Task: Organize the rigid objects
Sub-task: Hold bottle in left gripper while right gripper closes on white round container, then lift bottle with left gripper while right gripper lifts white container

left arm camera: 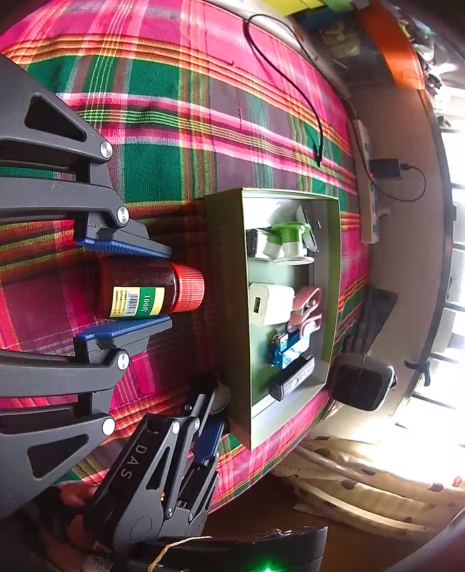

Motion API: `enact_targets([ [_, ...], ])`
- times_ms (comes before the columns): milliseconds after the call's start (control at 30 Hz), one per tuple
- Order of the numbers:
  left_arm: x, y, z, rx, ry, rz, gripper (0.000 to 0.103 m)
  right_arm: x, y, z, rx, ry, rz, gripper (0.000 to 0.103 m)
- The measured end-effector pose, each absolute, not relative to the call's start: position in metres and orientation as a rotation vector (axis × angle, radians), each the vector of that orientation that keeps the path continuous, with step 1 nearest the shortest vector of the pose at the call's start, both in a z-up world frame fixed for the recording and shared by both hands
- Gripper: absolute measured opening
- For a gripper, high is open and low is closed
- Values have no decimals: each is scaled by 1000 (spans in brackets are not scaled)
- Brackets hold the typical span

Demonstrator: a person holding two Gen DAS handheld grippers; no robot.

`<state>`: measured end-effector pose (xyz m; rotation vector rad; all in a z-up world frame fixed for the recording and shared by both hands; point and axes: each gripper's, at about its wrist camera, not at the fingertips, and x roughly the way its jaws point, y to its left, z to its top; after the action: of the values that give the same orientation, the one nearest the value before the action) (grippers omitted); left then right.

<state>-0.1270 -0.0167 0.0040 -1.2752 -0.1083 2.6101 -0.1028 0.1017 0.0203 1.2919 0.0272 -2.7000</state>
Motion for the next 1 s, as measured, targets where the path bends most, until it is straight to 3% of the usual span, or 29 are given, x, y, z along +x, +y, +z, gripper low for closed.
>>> enact_targets([
  [267, -127, -17, 4, -1275, -106, 2611, 31, -102, 104, 21, 1290, 16, -2701, 35],
  [367, -127, -16, 5, -1273, -97, 2614, 31, -102, 108, 21, 1289, -6, -2707, 29],
  [1000, -128, -16, 5, -1271, -88, 2619, 31, -101, 109, 22, 1287, -25, -2701, 29],
])
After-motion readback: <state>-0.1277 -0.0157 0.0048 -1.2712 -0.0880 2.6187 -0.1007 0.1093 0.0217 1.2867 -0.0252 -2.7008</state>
